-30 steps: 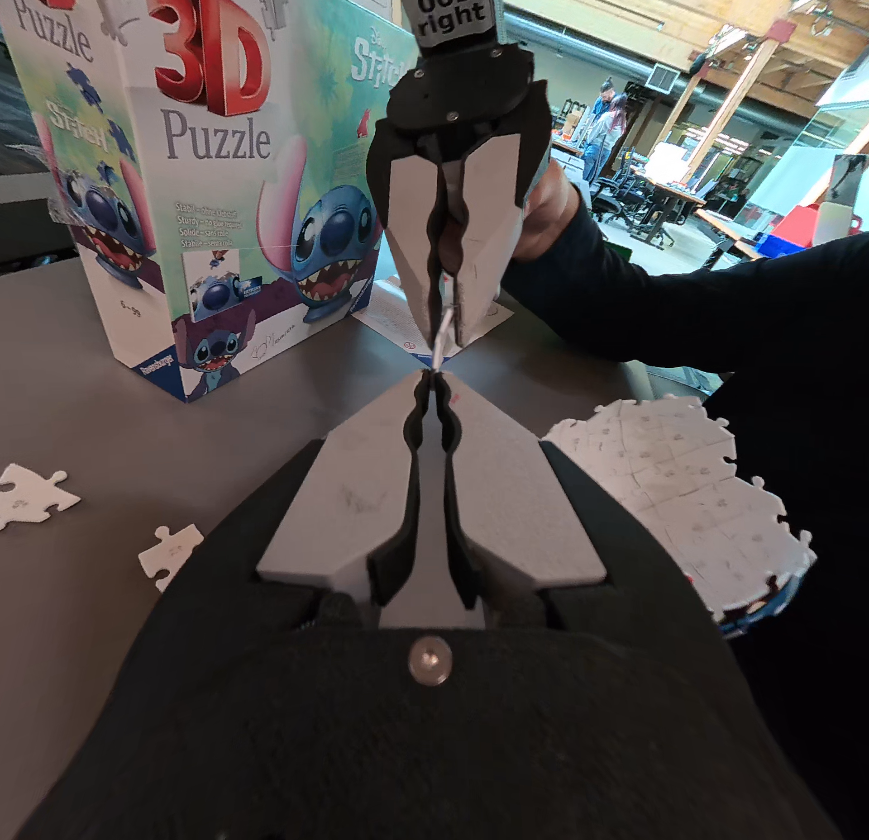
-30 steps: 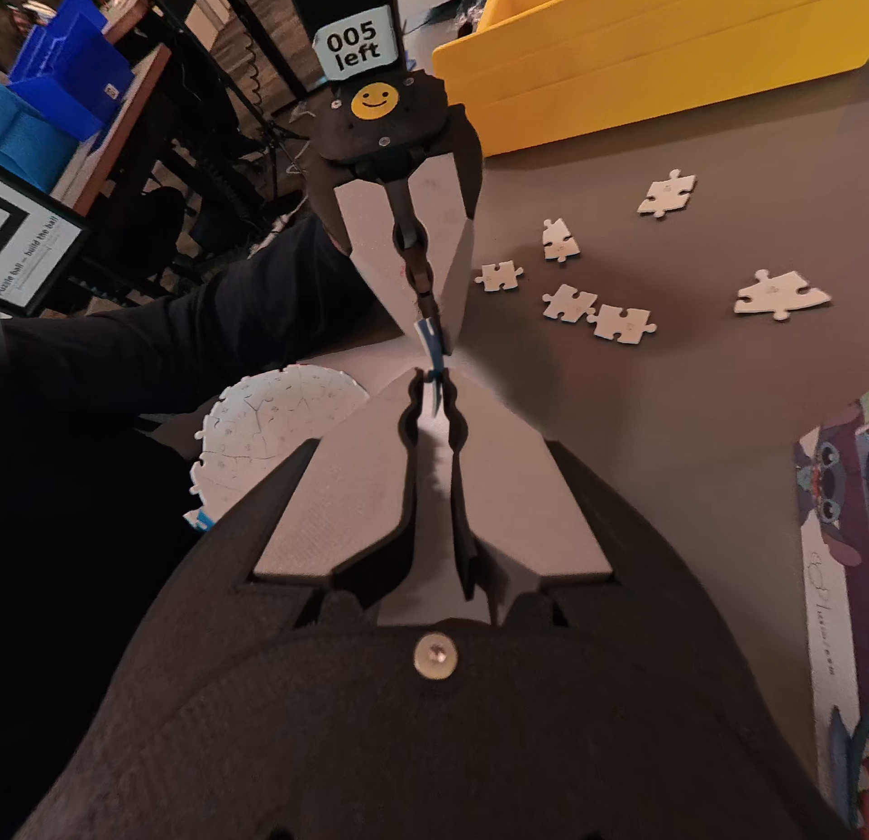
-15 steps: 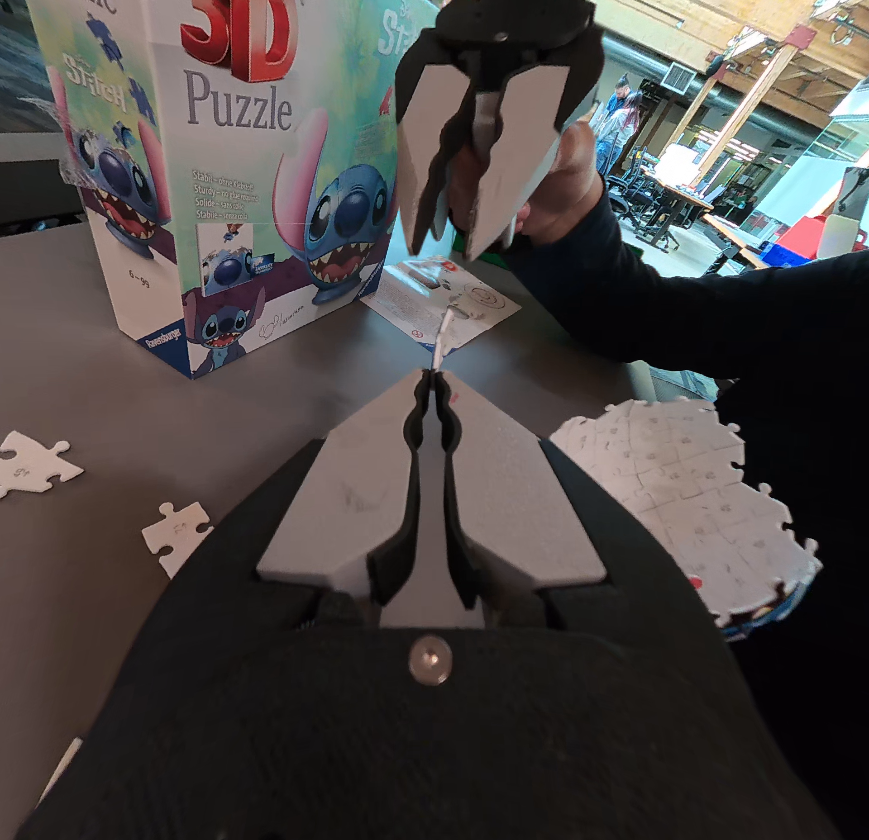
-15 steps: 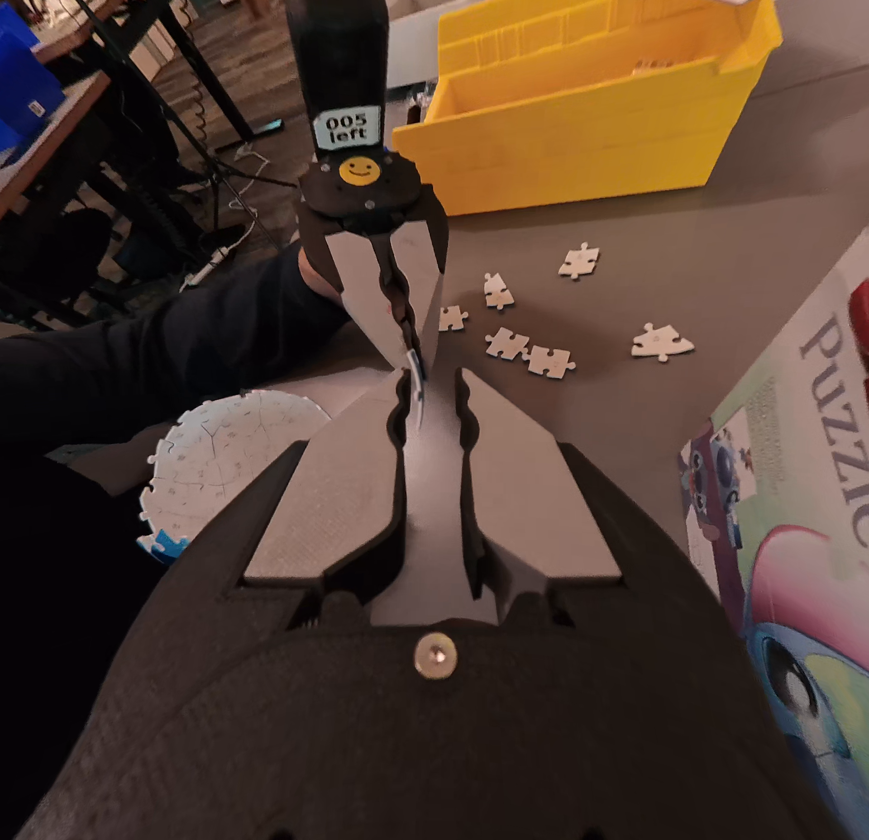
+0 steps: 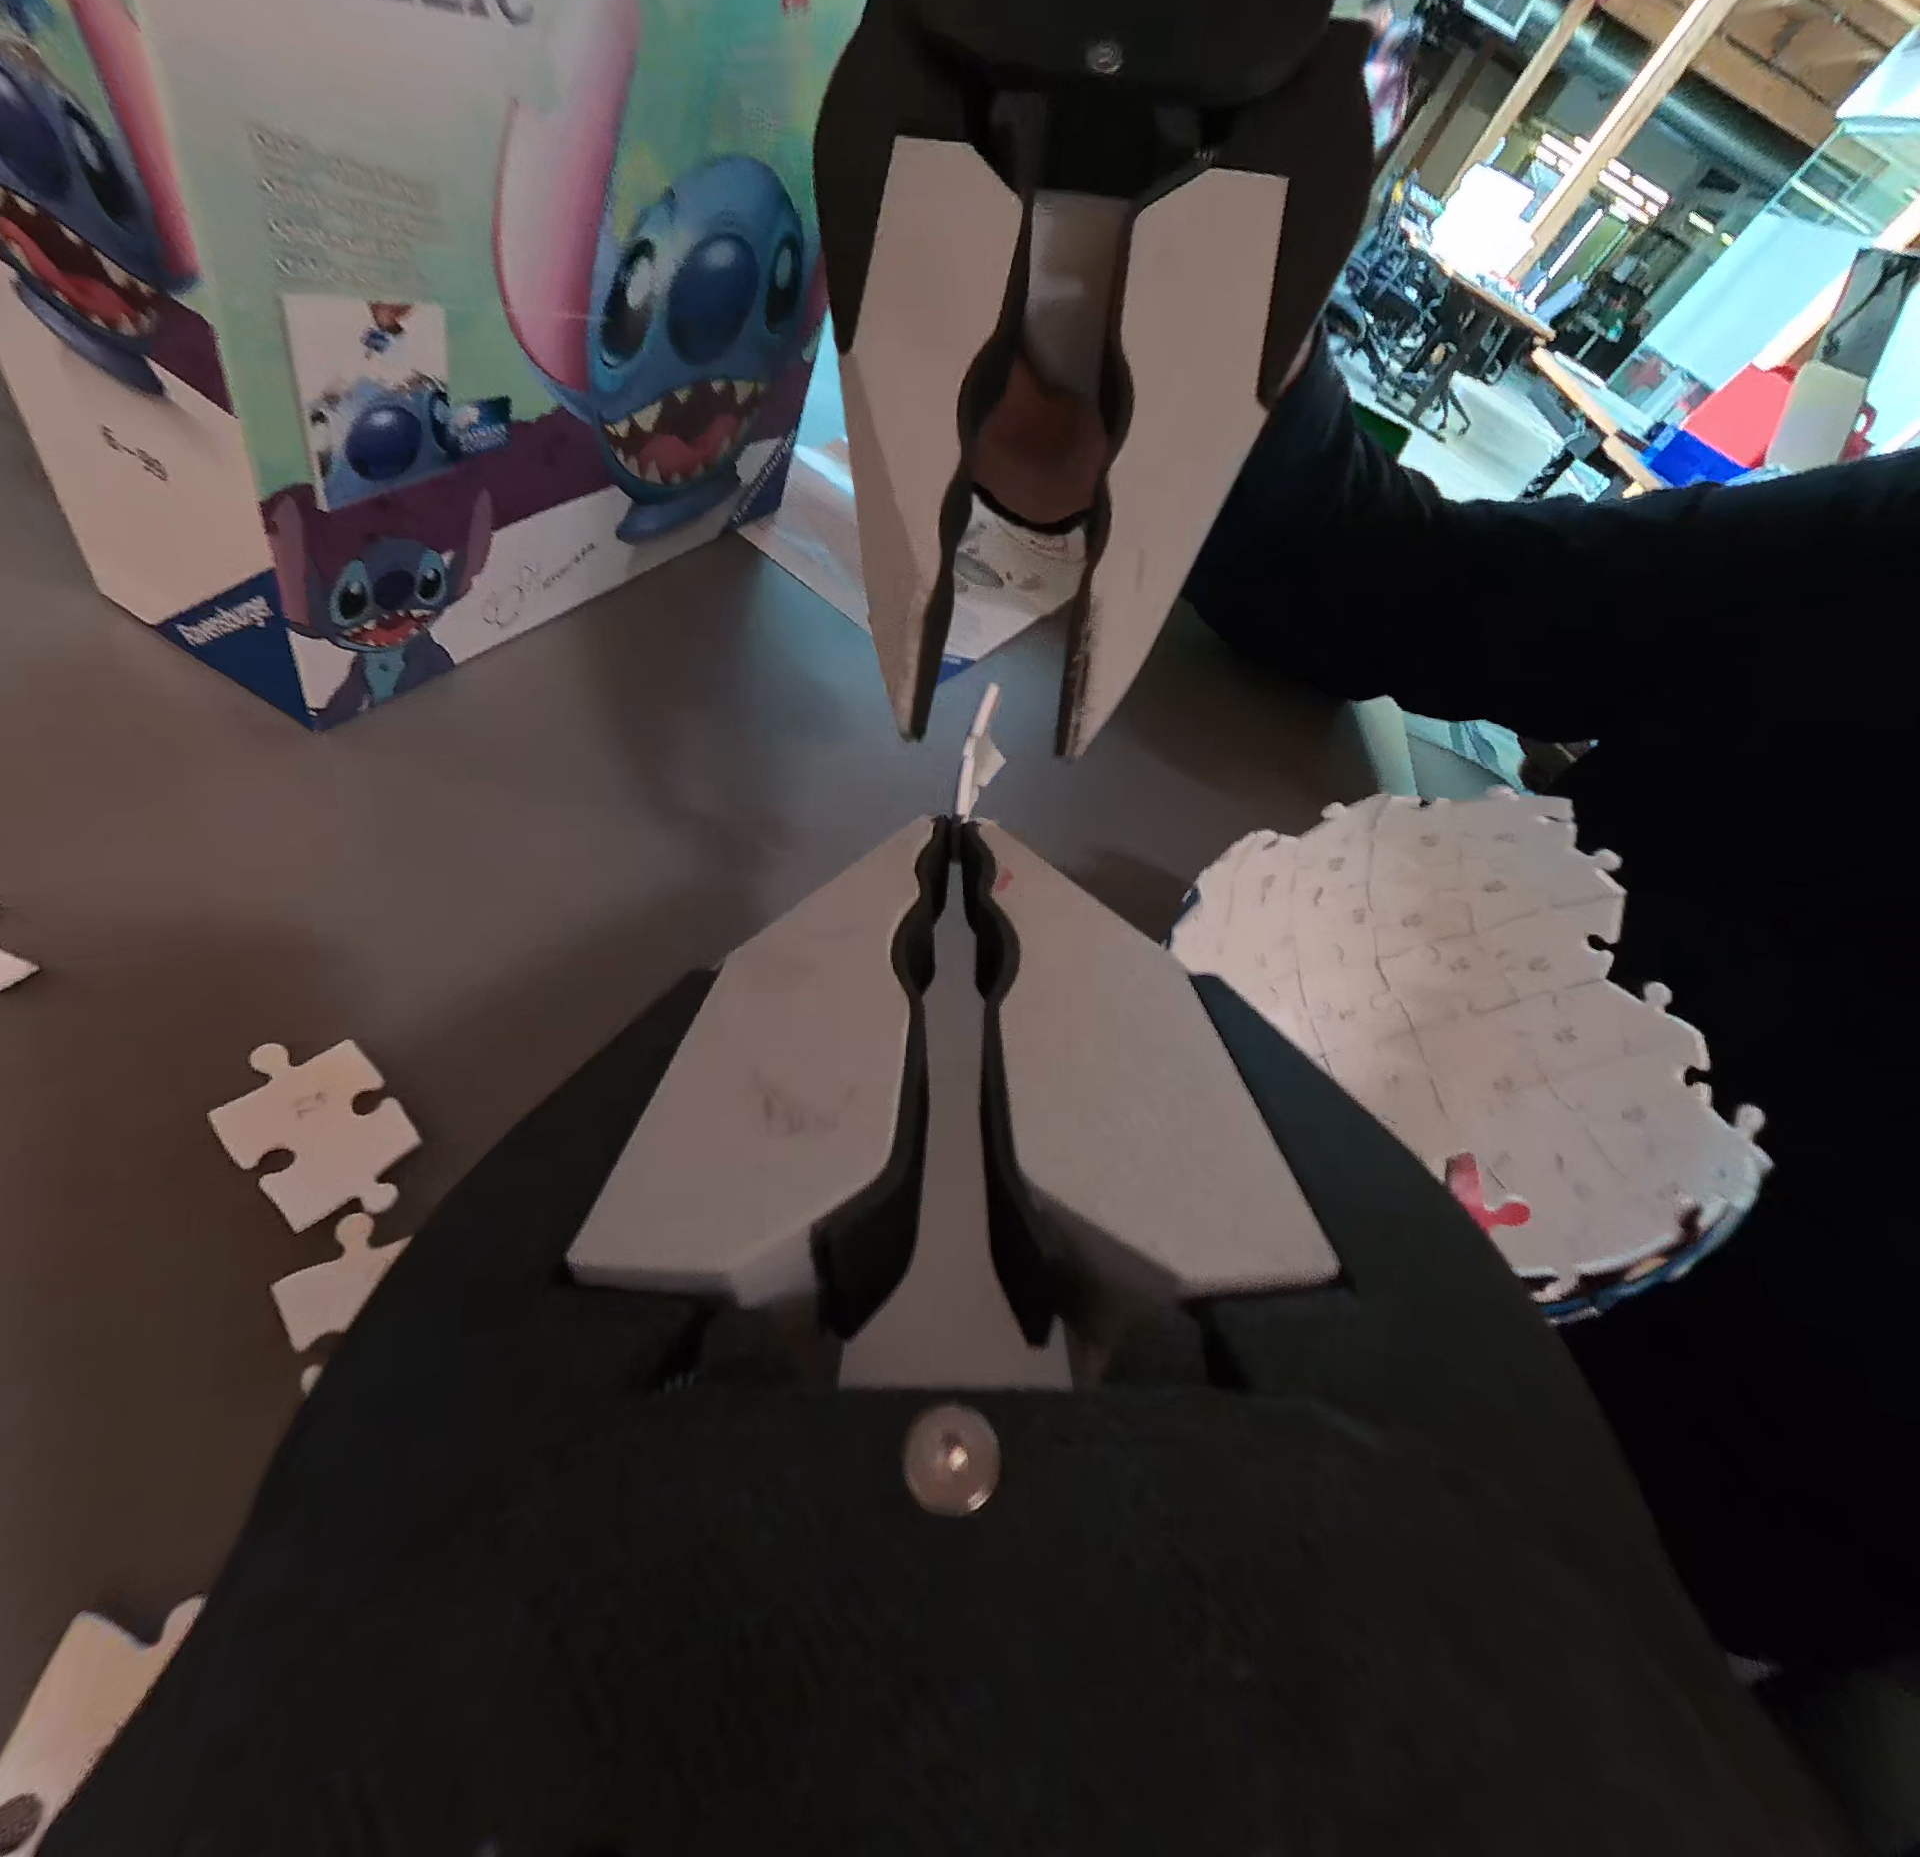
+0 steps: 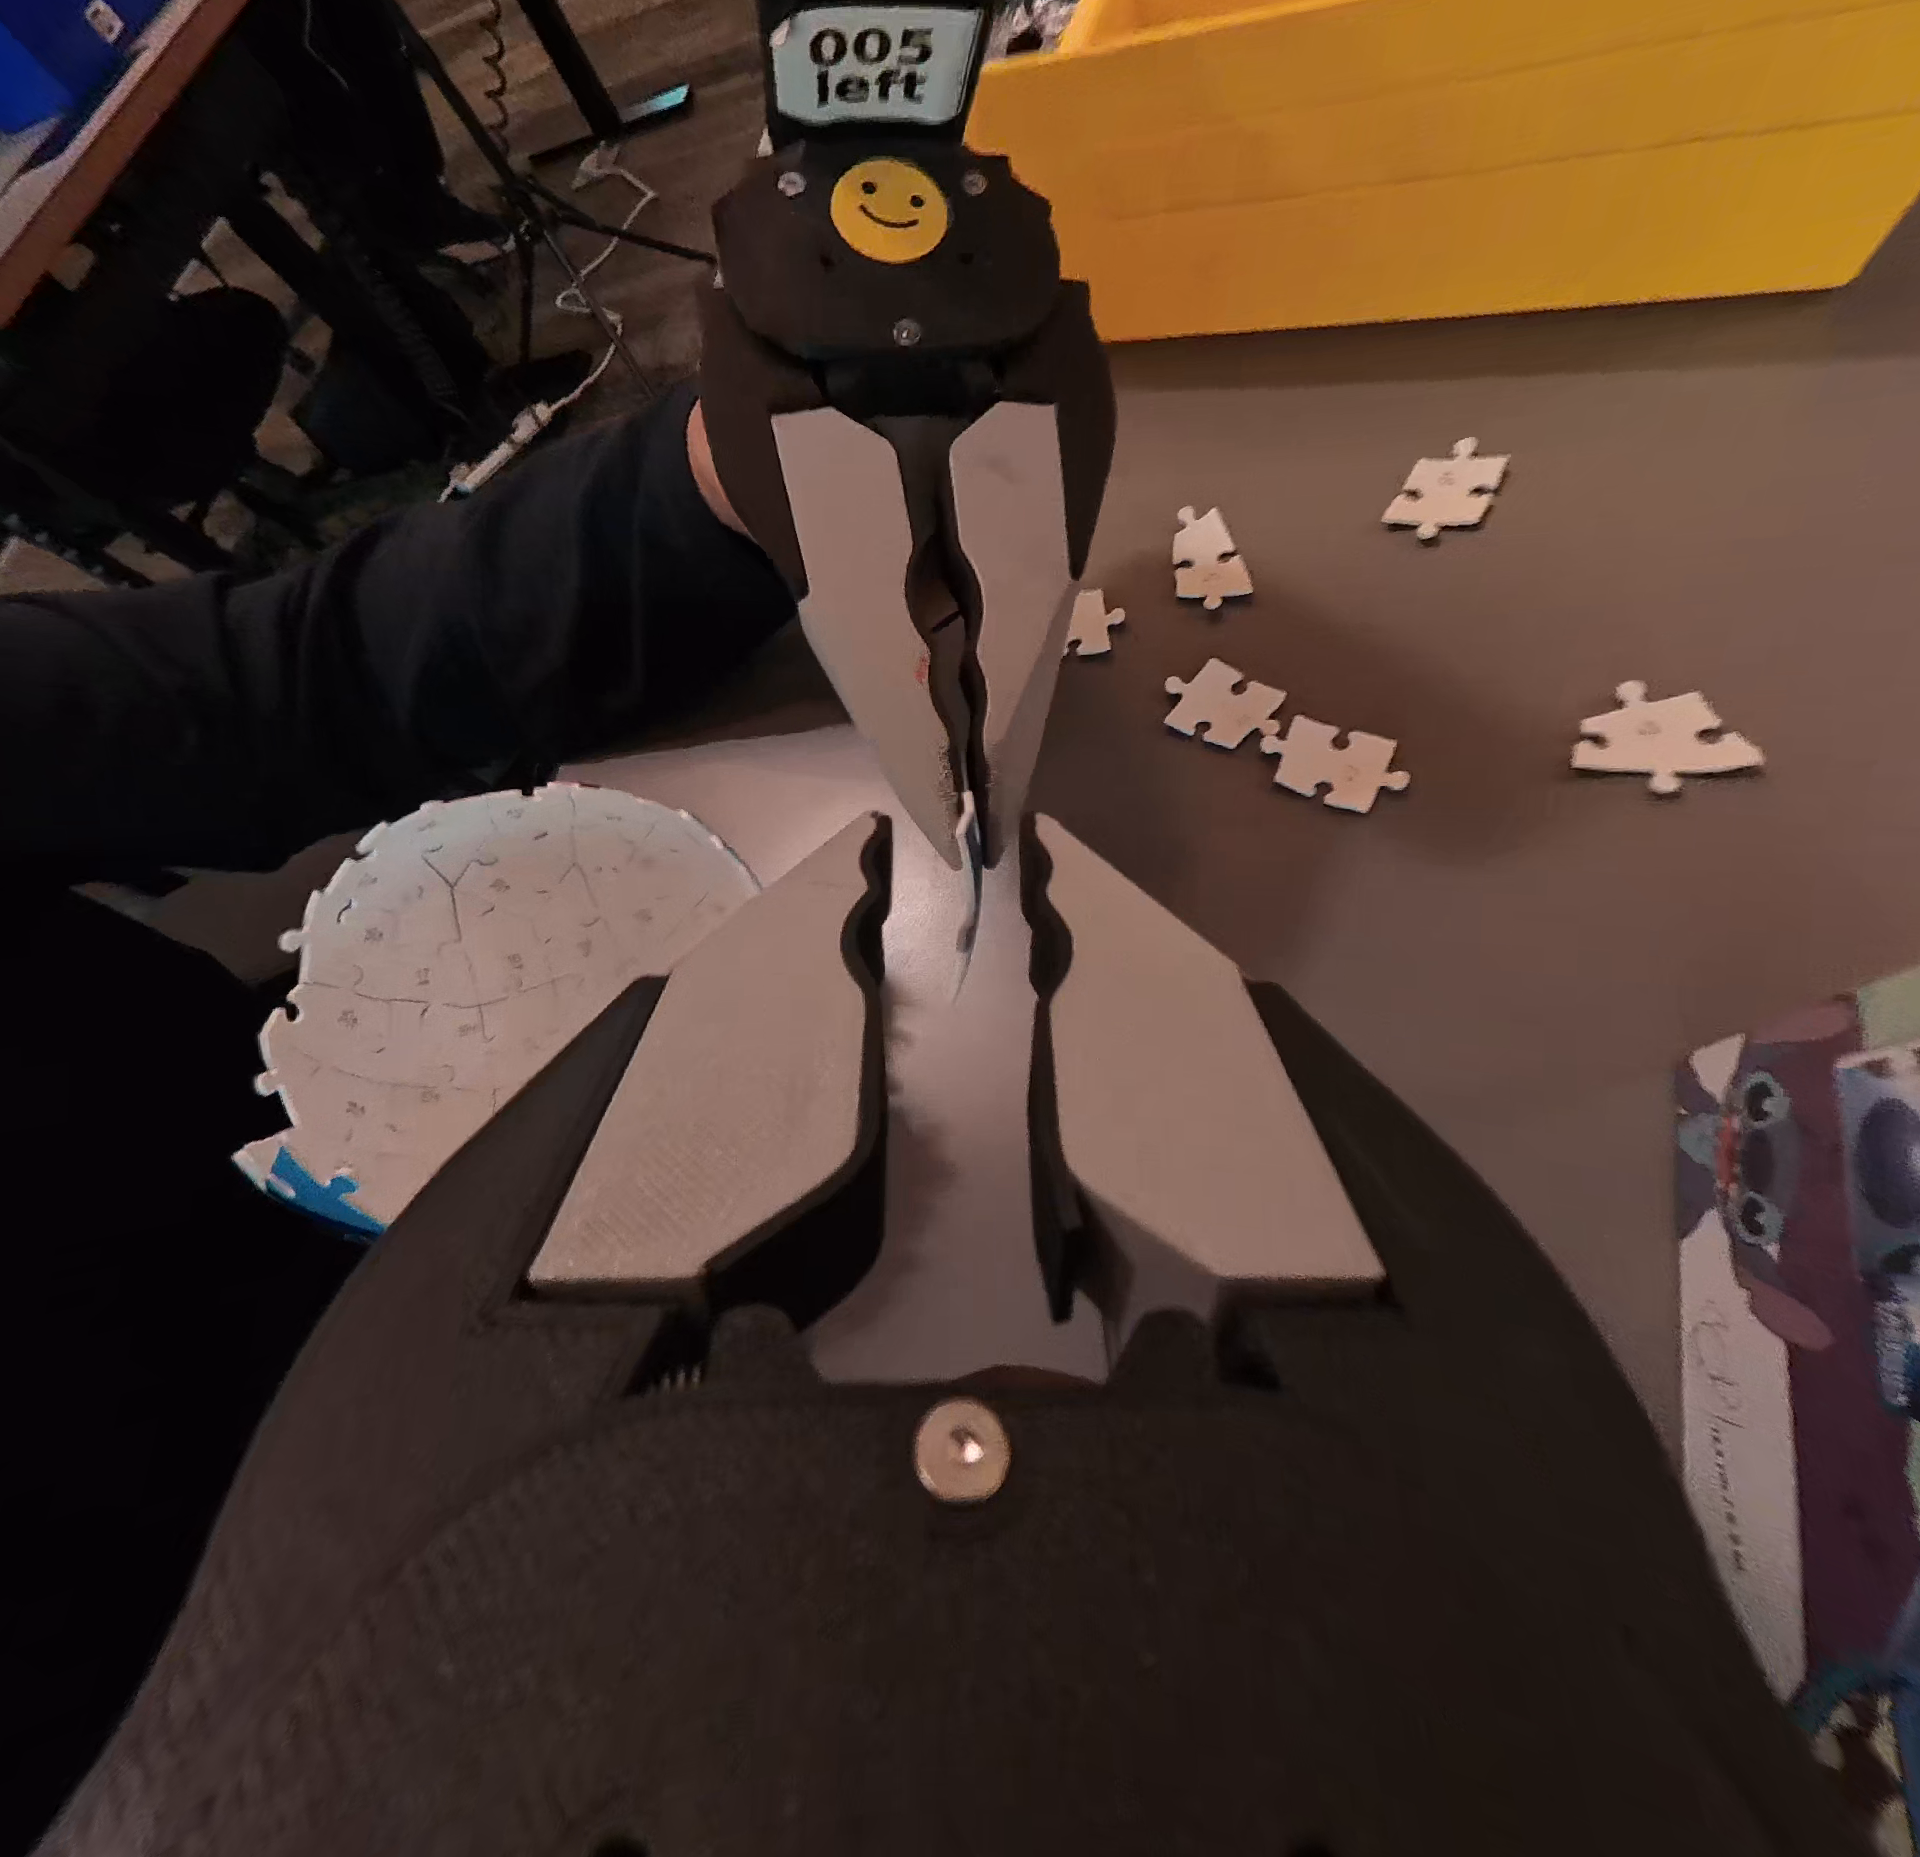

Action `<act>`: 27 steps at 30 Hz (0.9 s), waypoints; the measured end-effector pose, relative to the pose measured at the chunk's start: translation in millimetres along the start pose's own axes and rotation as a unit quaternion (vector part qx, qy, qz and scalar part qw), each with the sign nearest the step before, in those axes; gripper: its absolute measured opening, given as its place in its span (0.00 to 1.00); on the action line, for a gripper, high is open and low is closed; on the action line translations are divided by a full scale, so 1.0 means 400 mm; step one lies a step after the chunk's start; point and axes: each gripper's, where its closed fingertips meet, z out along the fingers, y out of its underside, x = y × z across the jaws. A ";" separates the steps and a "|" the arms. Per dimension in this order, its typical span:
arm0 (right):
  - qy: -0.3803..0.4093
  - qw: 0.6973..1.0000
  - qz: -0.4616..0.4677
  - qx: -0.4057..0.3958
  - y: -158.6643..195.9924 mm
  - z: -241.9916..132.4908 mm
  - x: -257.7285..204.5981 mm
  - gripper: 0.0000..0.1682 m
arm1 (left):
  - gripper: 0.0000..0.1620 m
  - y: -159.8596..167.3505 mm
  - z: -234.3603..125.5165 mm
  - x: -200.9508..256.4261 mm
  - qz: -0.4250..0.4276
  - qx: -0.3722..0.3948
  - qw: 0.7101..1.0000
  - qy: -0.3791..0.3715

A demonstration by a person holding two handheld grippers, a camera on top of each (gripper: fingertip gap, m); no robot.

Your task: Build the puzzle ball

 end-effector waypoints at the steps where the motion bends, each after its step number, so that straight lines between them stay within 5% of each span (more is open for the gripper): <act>1: -0.002 1.000 -0.003 -0.014 0.013 0.010 -0.002 0.10 | 0.00 0.007 0.005 0.004 0.001 -0.009 1.000 0.003; 4: 0.009 0.999 -0.019 -0.043 0.040 0.029 0.002 0.00 | 0.00 0.018 0.012 0.006 0.006 -0.024 1.000 0.001; 13: 0.022 0.997 0.022 0.073 -0.049 -0.016 0.025 0.00 | 0.00 -0.070 -0.051 -0.006 -0.028 0.092 0.995 0.005; 20: 0.044 0.985 0.033 0.165 -0.106 -0.045 0.037 0.00 | 0.07 -0.040 -0.011 0.006 -0.041 0.054 0.997 0.028; 27: 0.039 0.976 0.042 0.209 -0.124 -0.033 0.035 0.00 | 0.05 -0.073 -0.009 0.030 -0.049 0.096 0.992 0.064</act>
